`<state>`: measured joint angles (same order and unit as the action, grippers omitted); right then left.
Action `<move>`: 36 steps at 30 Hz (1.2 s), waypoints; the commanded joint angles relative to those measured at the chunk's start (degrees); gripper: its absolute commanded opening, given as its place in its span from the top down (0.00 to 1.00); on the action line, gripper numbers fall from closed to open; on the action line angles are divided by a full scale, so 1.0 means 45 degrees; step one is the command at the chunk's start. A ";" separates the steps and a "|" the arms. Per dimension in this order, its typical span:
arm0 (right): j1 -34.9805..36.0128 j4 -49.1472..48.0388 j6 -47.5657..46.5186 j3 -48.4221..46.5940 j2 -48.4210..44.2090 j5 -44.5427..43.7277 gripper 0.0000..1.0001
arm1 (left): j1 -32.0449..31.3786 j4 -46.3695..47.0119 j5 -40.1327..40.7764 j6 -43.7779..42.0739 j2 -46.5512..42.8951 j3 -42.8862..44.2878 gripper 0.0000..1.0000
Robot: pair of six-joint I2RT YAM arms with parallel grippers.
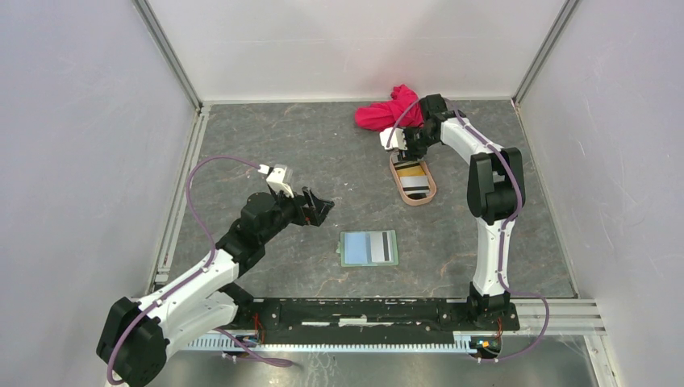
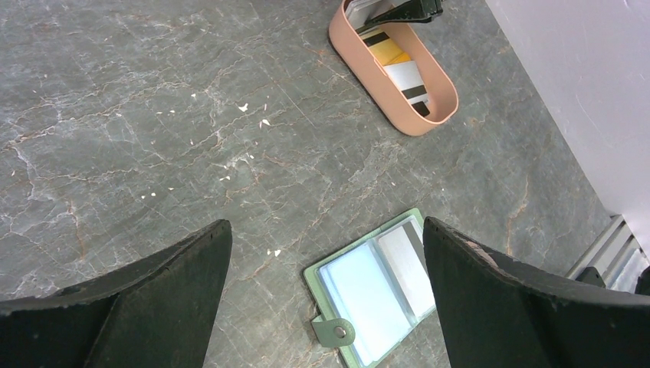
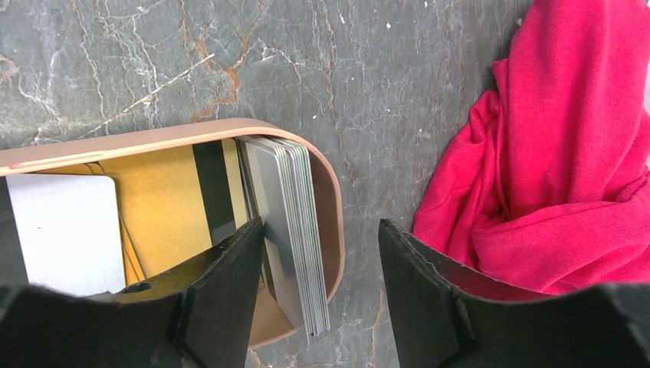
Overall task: Put the credit cards into the card holder
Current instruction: Pick up the credit card from the storage box.
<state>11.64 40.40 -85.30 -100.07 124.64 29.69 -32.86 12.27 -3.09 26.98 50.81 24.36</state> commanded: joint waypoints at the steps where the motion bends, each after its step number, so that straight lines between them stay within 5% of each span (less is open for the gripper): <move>1: 0.0058 0.0333 -0.0728 -0.0576 -0.0756 0.0226 0.38 | 0.0022 0.0222 0.0155 -0.0254 -0.0062 0.0273 0.00; 13: 0.0043 0.0540 -0.0852 -0.0809 -0.0806 0.0059 0.40 | 0.0037 -0.0010 -0.0134 -0.0346 0.0895 0.0836 0.00; 24: 0.0071 0.0810 -0.0864 -0.0734 -0.0768 0.0131 0.58 | 0.0037 -0.0086 -0.0206 -0.0370 0.1152 0.0987 0.00; 36: 0.0083 0.0936 -0.0976 -0.0288 -0.1082 0.0086 0.63 | 0.0032 -0.0237 -0.0336 -0.0371 0.1459 0.1202 0.00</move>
<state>11.64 43.03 -85.30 -101.12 123.59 29.39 -32.86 10.48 -3.60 26.98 57.34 27.49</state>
